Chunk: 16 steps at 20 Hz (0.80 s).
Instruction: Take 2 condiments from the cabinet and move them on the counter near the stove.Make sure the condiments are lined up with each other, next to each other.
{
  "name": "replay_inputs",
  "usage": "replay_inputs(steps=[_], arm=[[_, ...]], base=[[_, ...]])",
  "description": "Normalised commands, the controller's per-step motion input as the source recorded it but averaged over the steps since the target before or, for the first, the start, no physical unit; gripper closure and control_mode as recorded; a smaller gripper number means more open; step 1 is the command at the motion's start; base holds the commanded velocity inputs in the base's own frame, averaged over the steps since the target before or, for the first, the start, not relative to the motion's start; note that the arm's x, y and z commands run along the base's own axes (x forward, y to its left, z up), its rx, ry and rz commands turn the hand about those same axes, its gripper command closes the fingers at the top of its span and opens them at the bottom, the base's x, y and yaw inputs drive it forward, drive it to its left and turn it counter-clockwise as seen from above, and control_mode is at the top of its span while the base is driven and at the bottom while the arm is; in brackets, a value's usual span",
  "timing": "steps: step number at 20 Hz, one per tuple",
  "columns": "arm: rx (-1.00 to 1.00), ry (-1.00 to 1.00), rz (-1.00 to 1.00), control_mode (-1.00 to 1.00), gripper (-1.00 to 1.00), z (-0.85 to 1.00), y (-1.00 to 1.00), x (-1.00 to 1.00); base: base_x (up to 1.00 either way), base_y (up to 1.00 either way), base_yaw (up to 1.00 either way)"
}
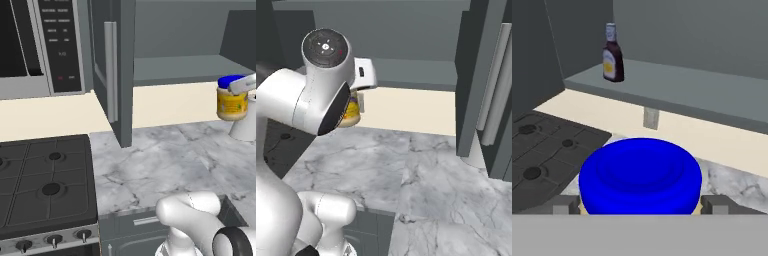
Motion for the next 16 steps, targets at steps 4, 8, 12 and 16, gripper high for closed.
replay_inputs(steps=[4,8,12,16], arm=[[0.0,-0.24,-0.09,-1.0,1.0,-0.05,0.36,-0.58],[0.0,-0.26,-0.22,-1.0,1.0,0.0,0.25,-0.47],[0.05,-0.08,-0.23,-1.0,1.0,0.0,0.06,-0.34],[0.08,0.0,-0.17,-1.0,1.0,0.0,0.0,-0.42]], base=[[0.0,0.0,0.0],[0.0,0.0,0.0],[0.0,0.0,0.0],[0.0,0.0,0.0]])
